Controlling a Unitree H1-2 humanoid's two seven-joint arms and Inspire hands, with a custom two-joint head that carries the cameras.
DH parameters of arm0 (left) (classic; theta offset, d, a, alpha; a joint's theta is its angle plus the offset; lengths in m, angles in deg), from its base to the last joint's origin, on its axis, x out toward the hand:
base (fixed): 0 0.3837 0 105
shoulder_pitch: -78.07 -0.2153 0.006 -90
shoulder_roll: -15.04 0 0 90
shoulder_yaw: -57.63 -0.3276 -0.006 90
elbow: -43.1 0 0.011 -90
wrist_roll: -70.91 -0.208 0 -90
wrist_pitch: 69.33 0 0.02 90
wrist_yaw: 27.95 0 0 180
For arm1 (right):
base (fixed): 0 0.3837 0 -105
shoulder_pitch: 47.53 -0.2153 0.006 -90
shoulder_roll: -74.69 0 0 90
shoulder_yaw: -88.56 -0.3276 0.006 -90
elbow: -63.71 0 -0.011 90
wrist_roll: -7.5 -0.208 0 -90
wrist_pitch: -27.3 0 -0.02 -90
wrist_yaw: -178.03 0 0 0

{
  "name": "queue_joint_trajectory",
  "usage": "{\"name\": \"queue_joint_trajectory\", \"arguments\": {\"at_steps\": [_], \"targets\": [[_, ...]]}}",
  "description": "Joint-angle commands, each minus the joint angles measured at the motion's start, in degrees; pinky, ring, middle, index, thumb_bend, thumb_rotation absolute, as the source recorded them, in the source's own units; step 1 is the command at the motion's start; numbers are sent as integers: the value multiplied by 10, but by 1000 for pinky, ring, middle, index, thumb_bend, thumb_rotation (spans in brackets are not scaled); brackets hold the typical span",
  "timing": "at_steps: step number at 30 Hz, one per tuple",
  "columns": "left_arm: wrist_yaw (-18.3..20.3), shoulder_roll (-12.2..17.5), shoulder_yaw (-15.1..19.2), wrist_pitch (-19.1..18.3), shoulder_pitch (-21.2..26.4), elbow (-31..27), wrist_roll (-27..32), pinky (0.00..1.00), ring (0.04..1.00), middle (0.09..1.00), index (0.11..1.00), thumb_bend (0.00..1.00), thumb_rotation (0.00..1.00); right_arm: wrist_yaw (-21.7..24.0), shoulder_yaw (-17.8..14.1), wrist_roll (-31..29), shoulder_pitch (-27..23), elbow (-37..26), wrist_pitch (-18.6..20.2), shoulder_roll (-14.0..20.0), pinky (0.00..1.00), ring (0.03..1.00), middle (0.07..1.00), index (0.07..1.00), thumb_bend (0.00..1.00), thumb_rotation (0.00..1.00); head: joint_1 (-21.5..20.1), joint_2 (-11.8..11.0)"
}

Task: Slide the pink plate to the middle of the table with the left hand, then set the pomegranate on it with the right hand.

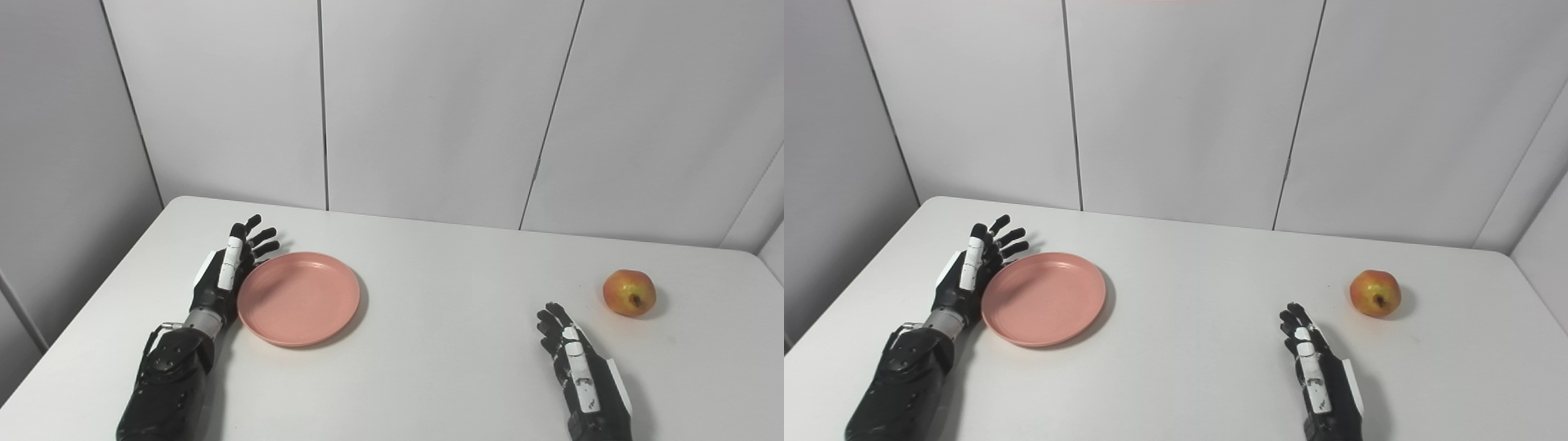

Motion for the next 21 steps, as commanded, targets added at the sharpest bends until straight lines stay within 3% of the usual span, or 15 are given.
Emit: {"name": "queue_joint_trajectory", "arguments": {"at_steps": [1,7,16,21], "targets": [[5,-14,-12,-26,1,-24,0,739,845,874,938,979,970,1,11,-1,27,16,23,-16,953,911,878,881,793,866,-3,2],[-3,-23,-18,-66,-10,-67,-1,756,850,876,941,957,973,-3,19,9,26,7,29,-20,955,911,879,880,807,866,-23,10],[0,-24,-26,-75,-21,-91,5,747,854,883,942,968,971,-11,27,17,25,0,35,-32,954,906,875,878,816,860,-58,19],[3,-27,-33,-62,-25,-95,-1,729,845,885,924,1000,979,-17,34,25,23,2,32,-37,944,903,872,882,811,871,-71,20]]}}
